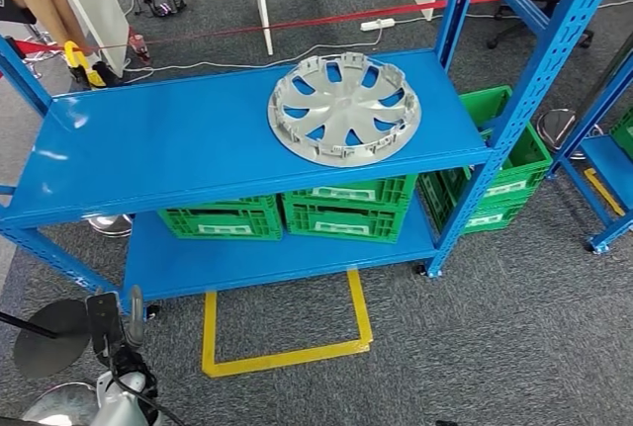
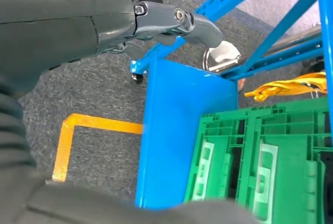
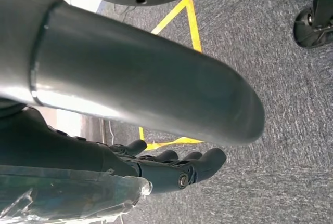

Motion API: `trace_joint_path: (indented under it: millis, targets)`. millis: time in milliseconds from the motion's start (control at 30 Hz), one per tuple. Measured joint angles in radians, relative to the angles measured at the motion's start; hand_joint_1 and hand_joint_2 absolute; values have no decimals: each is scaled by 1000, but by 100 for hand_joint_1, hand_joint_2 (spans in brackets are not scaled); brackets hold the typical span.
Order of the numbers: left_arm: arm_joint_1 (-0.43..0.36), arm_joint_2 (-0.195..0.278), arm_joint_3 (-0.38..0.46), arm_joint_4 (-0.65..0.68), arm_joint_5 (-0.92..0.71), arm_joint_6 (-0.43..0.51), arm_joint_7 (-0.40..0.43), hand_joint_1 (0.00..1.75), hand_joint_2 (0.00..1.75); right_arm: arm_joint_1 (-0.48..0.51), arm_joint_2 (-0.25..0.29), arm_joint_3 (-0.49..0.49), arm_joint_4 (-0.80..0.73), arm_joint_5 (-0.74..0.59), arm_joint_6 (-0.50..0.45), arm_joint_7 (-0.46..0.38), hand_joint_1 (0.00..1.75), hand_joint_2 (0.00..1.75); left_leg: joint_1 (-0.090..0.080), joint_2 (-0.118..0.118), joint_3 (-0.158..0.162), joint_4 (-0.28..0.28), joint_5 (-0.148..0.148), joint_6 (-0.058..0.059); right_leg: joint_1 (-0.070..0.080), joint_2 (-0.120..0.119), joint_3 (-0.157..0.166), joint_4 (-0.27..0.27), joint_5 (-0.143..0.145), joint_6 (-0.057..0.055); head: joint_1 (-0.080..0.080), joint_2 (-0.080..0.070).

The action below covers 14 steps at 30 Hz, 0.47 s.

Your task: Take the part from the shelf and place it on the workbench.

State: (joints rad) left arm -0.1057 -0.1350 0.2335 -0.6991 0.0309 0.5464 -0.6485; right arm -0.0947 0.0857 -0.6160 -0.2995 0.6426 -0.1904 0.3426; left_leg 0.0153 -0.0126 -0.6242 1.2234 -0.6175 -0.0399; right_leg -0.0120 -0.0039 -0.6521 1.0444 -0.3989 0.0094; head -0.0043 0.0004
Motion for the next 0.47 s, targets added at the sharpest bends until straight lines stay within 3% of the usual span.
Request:
trace_joint_path:
  millis: [67,133,167,200,233,300,333,367,467]
  targets:
    - [-1,0,0,1,-1,-1,2,0,175,0,0,0,0,0,1,0,0,87,1,1,22,-116,109,0,0,1,14,2,-11,9,0,0]
    - [-4,0,0,7,-3,-3,13,0,175,-1,1,-1,0,-1,3,-1,0,175,0,2,37,-193,154,8,2,2,17,3,-16,21,1,0]
    - [-3,0,-1,13,-5,-6,23,0,175,-1,0,0,-2,-1,2,-1,0,175,-1,2,39,-204,155,13,4,2,17,4,-19,26,1,0]
    - [0,1,-2,21,-7,-12,34,0,175,1,0,2,-4,-3,1,-1,0,175,-1,1,40,-208,156,17,4,1,18,1,-21,22,1,0]
    - [6,2,-3,31,-8,-22,48,0,131,4,-2,8,-7,-7,-2,-1,0,175,-1,0,42,-209,164,18,5,0,20,-1,-22,15,2,0]
    - [21,7,-7,50,-9,-49,79,0,44,14,-5,26,-13,-28,-2,-1,0,87,-2,-1,44,-211,166,19,6,-1,26,-6,-21,-2,2,0]
    - [28,10,-11,58,-10,-63,95,0,0,20,-6,38,-16,-44,1,-2,0,44,-2,-1,44,-211,165,21,7,-1,28,-10,-19,-3,2,0]
    - [36,12,-16,66,-10,-77,111,0,0,26,-7,51,-19,-61,5,-2,0,0,-2,-1,44,-211,165,24,7,-1,31,-13,-18,1,2,0]
    - [55,19,-30,87,-12,-116,155,0,0,42,-12,88,-26,-107,19,-2,0,0,-3,-1,45,-211,161,30,6,-1,36,-21,-17,13,2,0]
